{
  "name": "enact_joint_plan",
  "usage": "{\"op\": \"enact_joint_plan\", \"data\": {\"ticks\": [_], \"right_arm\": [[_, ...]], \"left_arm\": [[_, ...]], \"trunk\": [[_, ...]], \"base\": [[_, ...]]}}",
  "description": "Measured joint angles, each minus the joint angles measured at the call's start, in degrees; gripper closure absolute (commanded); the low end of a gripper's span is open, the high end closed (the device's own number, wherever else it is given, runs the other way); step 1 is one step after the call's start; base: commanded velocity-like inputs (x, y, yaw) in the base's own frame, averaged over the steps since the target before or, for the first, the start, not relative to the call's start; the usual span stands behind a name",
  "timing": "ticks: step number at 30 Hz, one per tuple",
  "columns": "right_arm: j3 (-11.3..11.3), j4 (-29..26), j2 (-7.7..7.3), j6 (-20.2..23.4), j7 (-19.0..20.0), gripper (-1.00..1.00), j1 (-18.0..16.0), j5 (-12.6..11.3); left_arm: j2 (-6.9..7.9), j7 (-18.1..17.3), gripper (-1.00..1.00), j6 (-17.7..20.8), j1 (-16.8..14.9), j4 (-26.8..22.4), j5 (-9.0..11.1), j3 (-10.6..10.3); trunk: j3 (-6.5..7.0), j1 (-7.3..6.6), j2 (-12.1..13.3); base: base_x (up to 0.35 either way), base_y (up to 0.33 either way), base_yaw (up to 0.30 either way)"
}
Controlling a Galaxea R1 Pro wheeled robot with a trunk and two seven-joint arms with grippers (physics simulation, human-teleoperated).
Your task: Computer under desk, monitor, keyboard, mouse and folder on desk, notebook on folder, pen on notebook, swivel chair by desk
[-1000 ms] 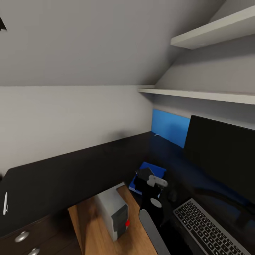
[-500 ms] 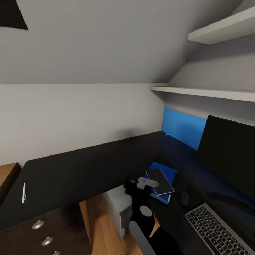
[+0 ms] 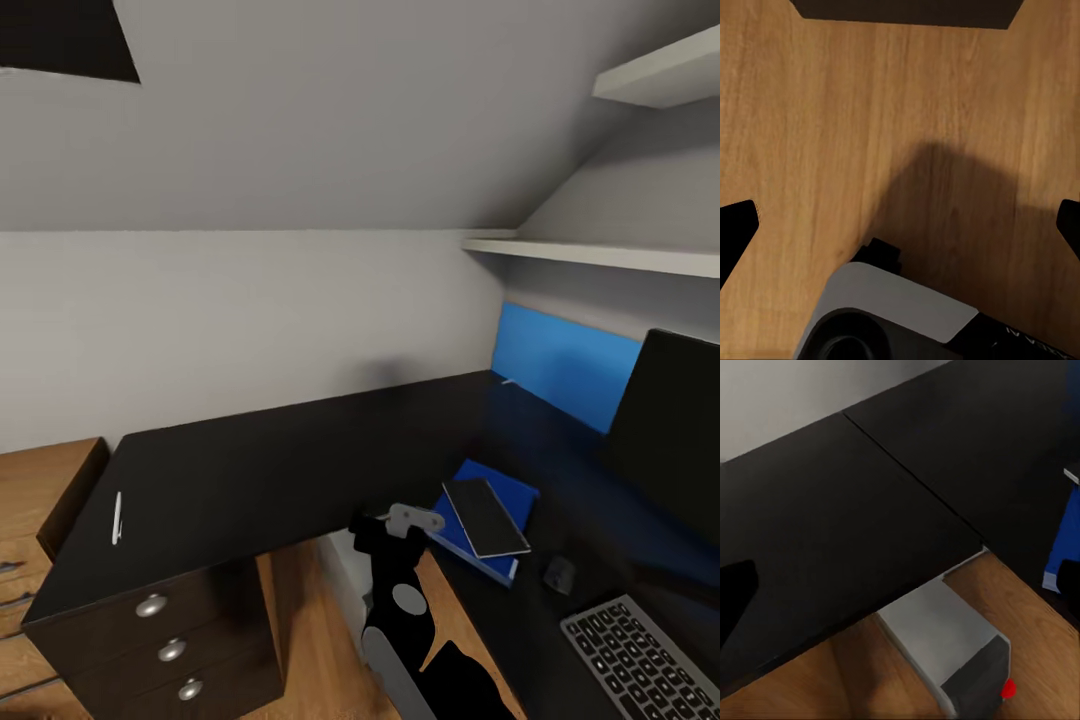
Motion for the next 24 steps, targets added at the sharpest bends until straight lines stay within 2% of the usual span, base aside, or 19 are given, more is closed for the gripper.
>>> {"op": "enact_joint_plan", "data": {"ticks": [5,10,13,15,16,18,20,24], "right_arm": [[0.01,0.14,0.01,-0.01,0.0,-1.0,0.0,0.57],[0.01,0.17,0.01,0.0,0.0,-1.0,0.0,0.62],[0.07,0.17,0.01,0.0,0.0,-1.0,0.0,0.62],[0.08,0.17,0.01,0.0,0.0,-1.0,0.0,0.64],[0.09,0.17,0.01,0.0,0.0,-1.0,0.0,0.63],[0.09,0.25,0.01,0.01,0.0,-1.0,0.0,0.63],[0.1,0.36,0.01,0.01,0.0,-1.0,0.0,0.65],[0.1,0.42,0.01,0.01,0.0,-1.0,0.0,0.67]], "left_arm": [[0.02,-0.06,-1.0,-0.48,-0.01,-0.58,-0.05,-0.09],[0.73,-0.08,-1.0,-5.91,0.08,-6.63,-0.93,-0.58],[3.55,0.03,-1.0,-7.06,0.24,-13.33,-1.25,-0.92],[5.44,0.12,-1.0,-7.25,1.43,-17.57,-1.23,-1.2],[7.63,0.16,-1.0,-7.42,3.42,-22.09,-1.25,-1.39],[10.88,0.26,-1.0,-7.62,6.24,-28.2,-1.19,-1.55],[12.11,0.29,-1.0,-7.69,7.41,-30.52,-1.15,-1.59],[12.72,0.31,-1.0,-7.73,8.05,-31.64,-1.03,-1.63]], "trunk": [[-0.29,0.0,0.0],[-0.59,0.0,0.0],[-0.76,0.0,0.0],[-0.88,0.0,0.0],[-0.94,0.0,-0.01],[-1.06,0.0,0.0],[-1.17,0.0,0.0],[-1.41,0.0,0.0]], "base": [[0.0,0.0,0.217],[0.0,0.0,0.217],[0.0,0.0,0.217],[0.0,0.0,0.217],[0.0,0.0,0.217],[0.0,0.0,0.217],[0.0,0.0,0.217],[0.0,0.0,0.217]]}}
